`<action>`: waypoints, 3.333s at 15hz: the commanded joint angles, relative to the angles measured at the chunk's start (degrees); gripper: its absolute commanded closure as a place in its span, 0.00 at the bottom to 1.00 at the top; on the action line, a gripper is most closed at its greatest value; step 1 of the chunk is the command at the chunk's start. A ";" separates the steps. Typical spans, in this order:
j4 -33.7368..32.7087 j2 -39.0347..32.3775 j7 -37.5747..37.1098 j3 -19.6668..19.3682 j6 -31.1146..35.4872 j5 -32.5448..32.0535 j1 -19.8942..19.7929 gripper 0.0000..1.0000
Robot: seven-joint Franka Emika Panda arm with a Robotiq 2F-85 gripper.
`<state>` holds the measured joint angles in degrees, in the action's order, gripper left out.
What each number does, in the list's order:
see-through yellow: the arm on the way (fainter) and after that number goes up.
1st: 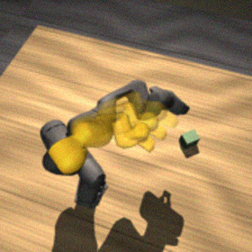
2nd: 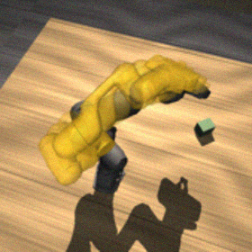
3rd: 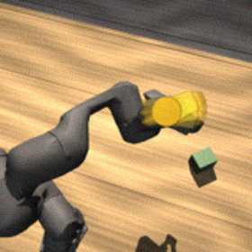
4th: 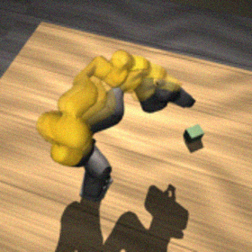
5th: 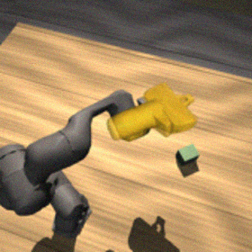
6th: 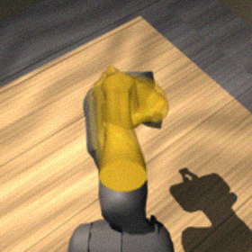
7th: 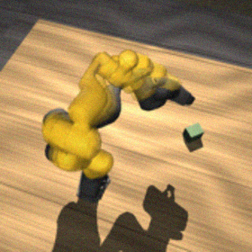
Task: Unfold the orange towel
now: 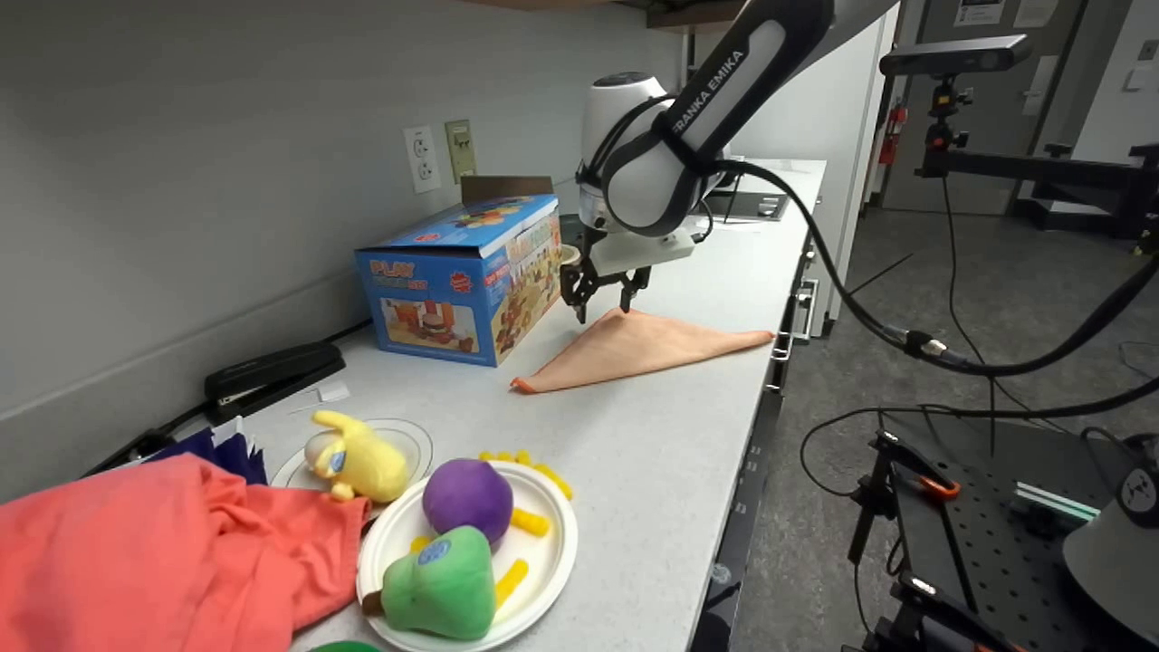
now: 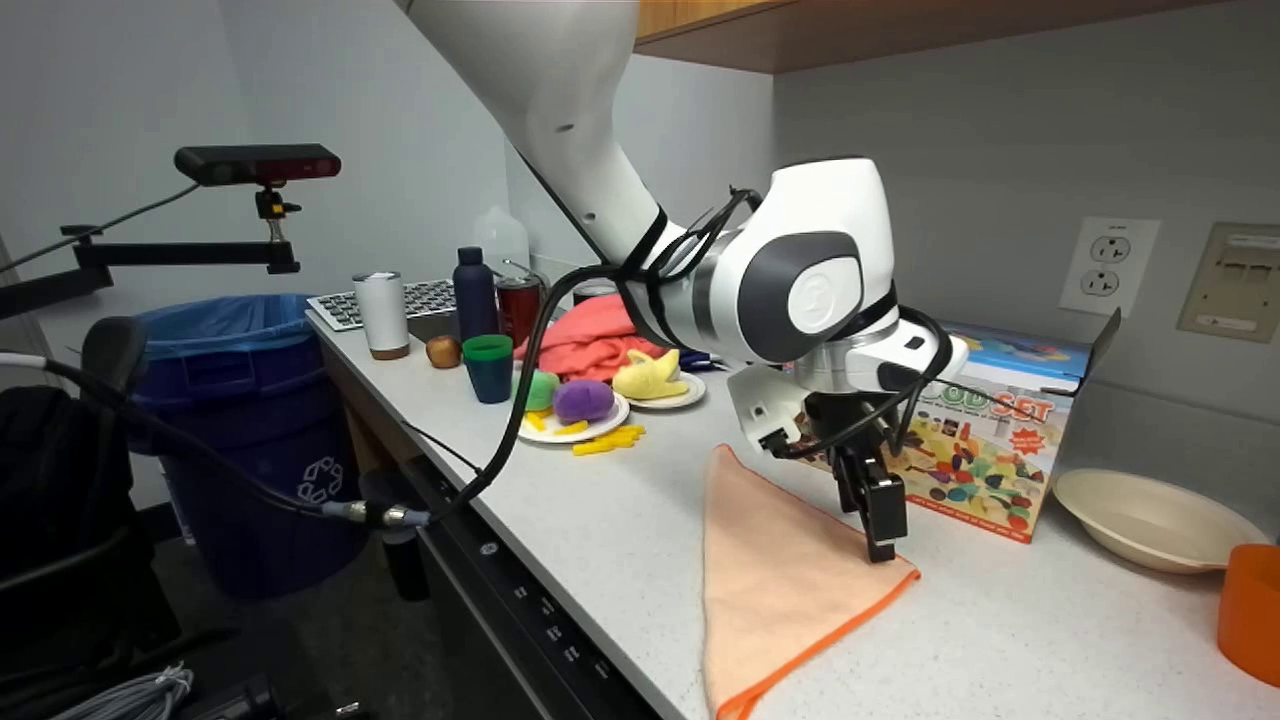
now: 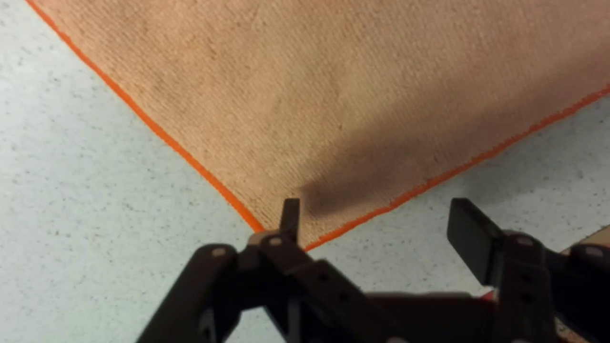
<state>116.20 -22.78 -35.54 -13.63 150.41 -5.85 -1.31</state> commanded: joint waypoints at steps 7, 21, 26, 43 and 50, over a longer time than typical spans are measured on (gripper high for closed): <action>-4.05 -2.91 1.44 0.15 -0.78 3.18 -0.52 0.96; -0.14 4.37 -2.10 -5.55 1.00 -4.44 2.41 1.00; 3.48 11.85 3.56 -1.85 -3.17 -1.47 0.03 1.00; 17.84 30.14 5.45 9.60 -20.00 3.53 0.04 1.00; 18.20 25.85 0.91 12.80 -20.78 1.96 0.29 0.85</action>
<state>134.91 4.68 -32.54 -2.13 130.63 -3.53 -0.53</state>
